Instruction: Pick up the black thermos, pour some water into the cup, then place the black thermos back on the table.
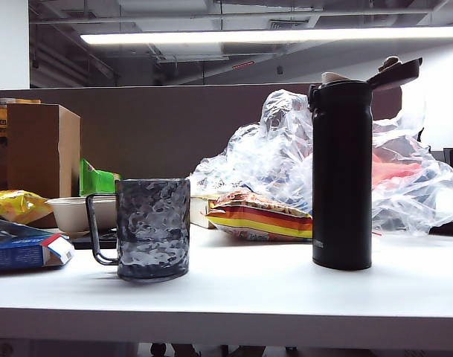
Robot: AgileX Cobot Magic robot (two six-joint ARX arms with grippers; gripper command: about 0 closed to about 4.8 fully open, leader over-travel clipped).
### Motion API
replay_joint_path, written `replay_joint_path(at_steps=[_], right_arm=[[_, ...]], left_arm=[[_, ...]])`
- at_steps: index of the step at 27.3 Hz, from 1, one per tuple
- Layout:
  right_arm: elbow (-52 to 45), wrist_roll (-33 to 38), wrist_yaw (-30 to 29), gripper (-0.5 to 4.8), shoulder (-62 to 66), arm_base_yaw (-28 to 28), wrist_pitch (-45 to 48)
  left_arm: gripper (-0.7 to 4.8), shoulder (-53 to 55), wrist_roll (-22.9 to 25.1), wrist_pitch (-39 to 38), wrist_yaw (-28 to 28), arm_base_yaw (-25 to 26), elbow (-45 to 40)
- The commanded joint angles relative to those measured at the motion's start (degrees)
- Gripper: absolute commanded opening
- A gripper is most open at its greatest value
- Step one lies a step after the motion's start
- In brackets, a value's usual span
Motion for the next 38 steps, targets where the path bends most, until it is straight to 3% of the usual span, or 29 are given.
replay_joint_path(at_steps=[1,10,11,12,13,14,18,21,30,38], right_arm=[[-0.2,0.2,-0.1,-0.05,0.0,0.0,0.9],[-0.2,0.2,-0.6,0.13,0.0,0.1,1.1],[-0.1,0.2,-1.4,0.79,0.0,0.1,1.3],[0.3,0.2,-3.2,2.31,0.0,0.1,1.4],[0.9,0.5,-4.0,3.65,0.0,0.1,1.4],[1.9,1.6,-4.1,4.78,0.0,0.2,1.3],[8.5,2.6,-4.5,4.79,0.0,0.2,-1.6],[14.3,2.2,-4.6,4.79,0.5,0.2,-3.2],[25.7,-1.2,-12.8,4.79,8.6,0.2,-4.6],[30.5,1.5,-16.1,4.79,16.9,0.2,-0.6]], left_arm=[[-0.05,0.1,0.0,0.8,-0.1,0.1,0.2],[0.05,0.1,-0.2,0.5,0.1,0.1,0.2],[0.77,0.1,-0.7,0.6,0.6,0.1,0.2],[1.94,0.1,-1.5,0.7,1.1,0.1,0.3],[3.56,0.1,-2.3,0.9,1.5,0.1,0.6],[4.79,0.1,-3.1,0.9,1.8,0.1,1.3],[4.79,0.1,-8.0,0.8,4.3,0.1,5.5],[4.79,0.1,-8.2,0.8,9.2,0.0,9.9],[4.79,6.1,-13.6,4.4,17.1,-0.4,19.6],[4.79,18.0,-14.3,8.2,18.6,-5.1,26.9]])
